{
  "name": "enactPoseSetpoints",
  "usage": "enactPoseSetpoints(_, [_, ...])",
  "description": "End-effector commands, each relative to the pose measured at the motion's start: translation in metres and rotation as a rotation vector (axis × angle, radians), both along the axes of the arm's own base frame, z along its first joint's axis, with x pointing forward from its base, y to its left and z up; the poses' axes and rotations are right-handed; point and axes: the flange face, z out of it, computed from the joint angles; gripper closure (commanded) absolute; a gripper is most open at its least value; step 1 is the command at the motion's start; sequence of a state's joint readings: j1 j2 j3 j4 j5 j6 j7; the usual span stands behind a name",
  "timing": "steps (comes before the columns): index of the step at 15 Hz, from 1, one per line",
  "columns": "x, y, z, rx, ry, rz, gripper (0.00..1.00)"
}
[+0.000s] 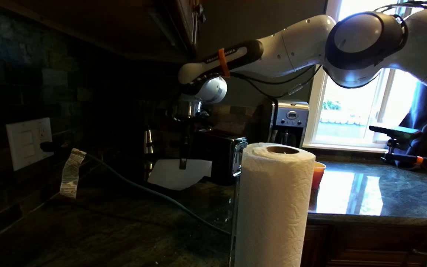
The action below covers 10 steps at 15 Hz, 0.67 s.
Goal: Pick up the napkin and wipe the counter
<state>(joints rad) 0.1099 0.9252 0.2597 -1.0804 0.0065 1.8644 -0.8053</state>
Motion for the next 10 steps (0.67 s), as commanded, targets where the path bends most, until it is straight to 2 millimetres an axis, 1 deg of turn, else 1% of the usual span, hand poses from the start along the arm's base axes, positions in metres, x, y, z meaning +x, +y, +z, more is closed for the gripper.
enactPoseSetpoints(1, [-0.012, 0.0, -0.027, -0.018, -0.056, -0.067, 0.98])
enactPoseSetpoints(2, [-0.015, 0.003, -0.035, -0.013, -0.061, -0.08, 0.73])
enactPoseSetpoints(3, [-0.019, 0.005, -0.042, -0.003, -0.056, -0.084, 0.72])
enactPoseSetpoints(4, [-0.024, 0.006, -0.046, -0.004, -0.048, -0.091, 0.68])
enactPoseSetpoints(5, [-0.03, 0.01, -0.046, 0.005, -0.043, -0.086, 0.62])
enactPoseSetpoints(8, [-0.053, 0.016, -0.032, 0.019, -0.019, -0.09, 0.39])
enactPoseSetpoints(9, [-0.062, 0.016, -0.025, 0.017, -0.018, -0.099, 0.31])
enactPoseSetpoints(10, [-0.068, 0.017, -0.013, 0.014, -0.035, -0.111, 0.24])
